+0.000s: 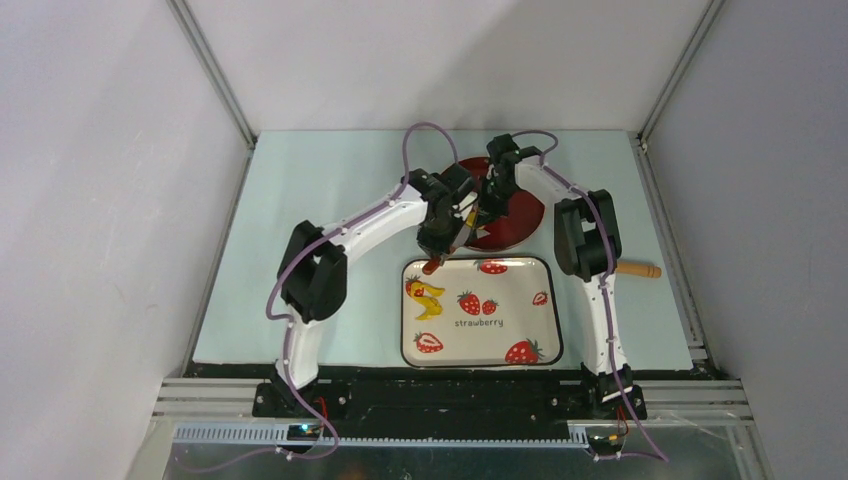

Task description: Roll out the dumpling wrappers from the dough

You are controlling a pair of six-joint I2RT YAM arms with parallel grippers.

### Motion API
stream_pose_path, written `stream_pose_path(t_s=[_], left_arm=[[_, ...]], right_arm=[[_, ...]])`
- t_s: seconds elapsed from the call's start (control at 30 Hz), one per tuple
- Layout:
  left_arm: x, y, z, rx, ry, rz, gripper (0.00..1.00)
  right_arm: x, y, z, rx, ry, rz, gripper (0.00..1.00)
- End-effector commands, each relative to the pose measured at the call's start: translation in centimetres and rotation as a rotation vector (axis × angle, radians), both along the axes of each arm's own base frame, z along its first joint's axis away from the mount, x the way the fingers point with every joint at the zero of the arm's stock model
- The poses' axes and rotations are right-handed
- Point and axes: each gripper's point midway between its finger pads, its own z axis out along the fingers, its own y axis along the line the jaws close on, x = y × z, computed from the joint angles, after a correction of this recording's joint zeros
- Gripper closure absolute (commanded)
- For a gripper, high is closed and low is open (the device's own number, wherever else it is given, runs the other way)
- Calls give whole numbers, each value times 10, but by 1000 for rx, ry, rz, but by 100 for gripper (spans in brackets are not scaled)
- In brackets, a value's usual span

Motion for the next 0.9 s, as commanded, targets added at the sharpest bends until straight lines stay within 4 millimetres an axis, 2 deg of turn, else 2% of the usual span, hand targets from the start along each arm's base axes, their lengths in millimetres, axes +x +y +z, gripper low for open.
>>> stream_pose_path(t_s=[0.0,0.23,0.33,0.47,0.5,0.53,0.6,0.63,0.67,0.7,0.73,0.77,0.8,0.83,0.87], left_arm=[[-12,6,40,-42,-45,-2,100],[-18,11,57,-57,-76,7,100],[-19,13,69,-76,-96,13,100],[-13,18,87,-83,-162,40,100],[-11,20,90,-85,-174,48,100],[-10,20,96,-97,-188,58,100],[-6,25,104,-110,-206,82,100],[-3,29,107,-112,-214,98,100],[-2,33,110,-118,-221,109,100],[1,38,111,-115,-226,125,100],[0,42,113,-119,-230,137,100],[1,50,113,-118,-232,155,100],[1,54,113,-118,-234,165,100],[1,64,112,-114,-236,186,100],[0,68,111,-116,-237,199,100]], right_arm=[[5,-6,-6,-54,-10,-7,90],[5,-7,-4,-58,-11,-6,90],[2,-6,6,-40,-11,-2,90],[0,-7,41,11,-54,-10,89],[0,-8,57,27,-80,-17,88],[-2,-11,72,44,-101,-28,88],[-6,-19,91,61,-128,-47,87],[-11,-23,92,64,-122,-53,87],[-12,-29,107,82,-147,-68,87],[-17,-37,105,81,-135,-83,86],[-20,-41,119,93,-163,-86,86],[-26,-49,116,88,-149,-100,85],[-30,-54,127,95,-175,-105,85],[-37,-62,121,88,-156,-120,85],[-43,-67,131,96,-180,-122,84]])
